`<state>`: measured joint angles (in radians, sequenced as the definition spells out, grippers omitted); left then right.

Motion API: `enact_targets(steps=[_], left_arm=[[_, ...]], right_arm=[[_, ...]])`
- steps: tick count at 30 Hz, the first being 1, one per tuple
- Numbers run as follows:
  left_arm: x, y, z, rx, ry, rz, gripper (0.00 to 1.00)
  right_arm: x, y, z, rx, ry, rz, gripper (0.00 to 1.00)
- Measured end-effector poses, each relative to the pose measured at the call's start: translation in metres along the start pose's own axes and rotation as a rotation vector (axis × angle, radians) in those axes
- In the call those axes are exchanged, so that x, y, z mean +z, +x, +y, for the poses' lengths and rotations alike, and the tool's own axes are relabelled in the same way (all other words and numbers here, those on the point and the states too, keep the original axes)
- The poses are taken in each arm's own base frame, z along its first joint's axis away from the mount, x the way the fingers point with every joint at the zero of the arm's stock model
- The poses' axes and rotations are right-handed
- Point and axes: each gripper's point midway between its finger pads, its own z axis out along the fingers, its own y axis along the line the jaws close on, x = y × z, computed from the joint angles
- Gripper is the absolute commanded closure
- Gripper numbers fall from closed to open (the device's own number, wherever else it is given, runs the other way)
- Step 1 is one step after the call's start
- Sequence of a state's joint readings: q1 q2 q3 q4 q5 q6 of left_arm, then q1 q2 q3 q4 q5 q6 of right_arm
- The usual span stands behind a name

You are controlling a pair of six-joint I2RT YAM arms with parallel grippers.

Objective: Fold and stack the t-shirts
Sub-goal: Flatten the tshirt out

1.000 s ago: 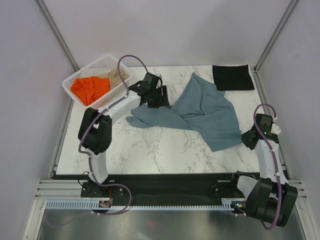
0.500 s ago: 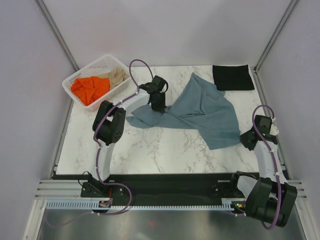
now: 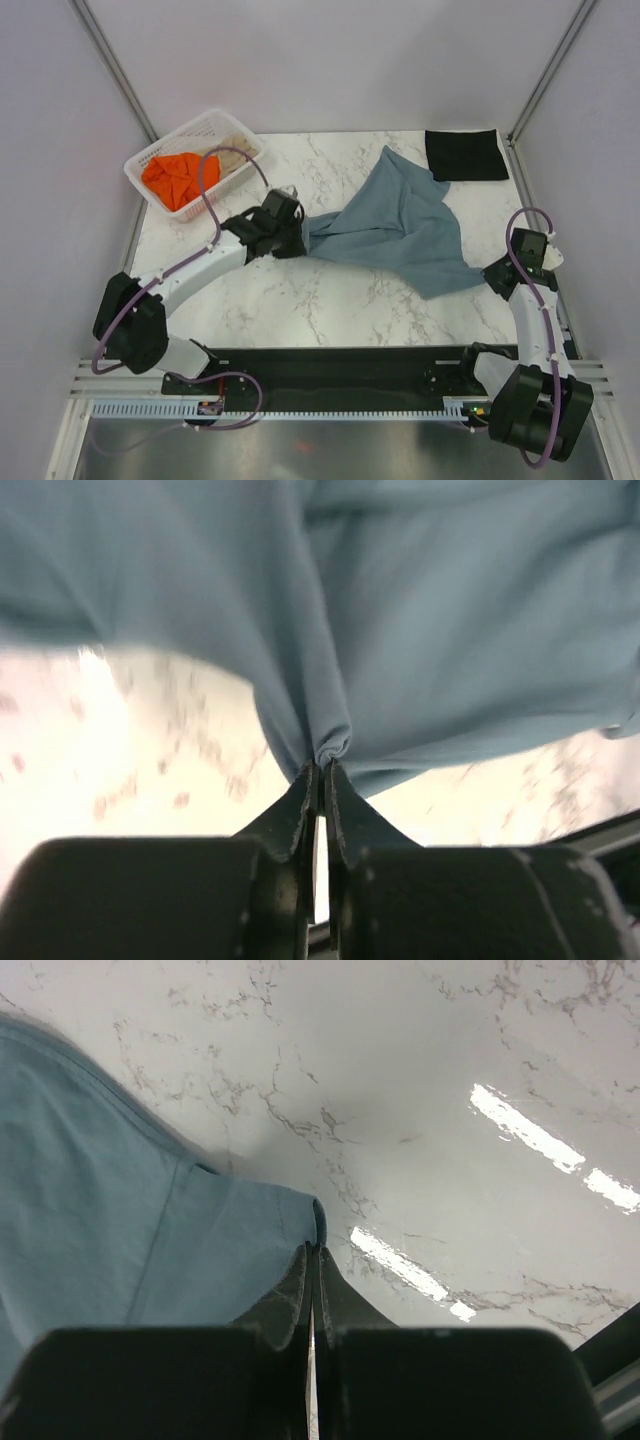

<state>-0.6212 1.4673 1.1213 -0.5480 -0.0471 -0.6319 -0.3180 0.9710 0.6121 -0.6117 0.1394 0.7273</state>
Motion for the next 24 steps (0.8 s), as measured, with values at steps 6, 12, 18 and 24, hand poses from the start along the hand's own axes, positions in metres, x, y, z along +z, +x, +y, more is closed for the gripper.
enact_targets(steps=[6,12,18,24], left_arm=[[0.006,0.129,0.051,-0.107,-0.077,0.252,0.46],[-0.008,0.113,0.044,-0.135,-0.051,0.187,0.37],[0.016,0.002,-0.005,-0.060,-0.062,0.030,0.44],[0.073,-0.064,-0.004,-0.027,-0.189,-0.010,0.47]], right_arm=[[0.000,-0.002,-0.004,-0.022,0.013,-0.012,1.00],[-0.007,-0.004,0.002,-0.020,-0.025,-0.027,1.00],[-0.017,-0.005,0.013,-0.015,-0.103,-0.035,1.00],[-0.022,-0.002,0.019,-0.015,-0.147,-0.027,1.00]])
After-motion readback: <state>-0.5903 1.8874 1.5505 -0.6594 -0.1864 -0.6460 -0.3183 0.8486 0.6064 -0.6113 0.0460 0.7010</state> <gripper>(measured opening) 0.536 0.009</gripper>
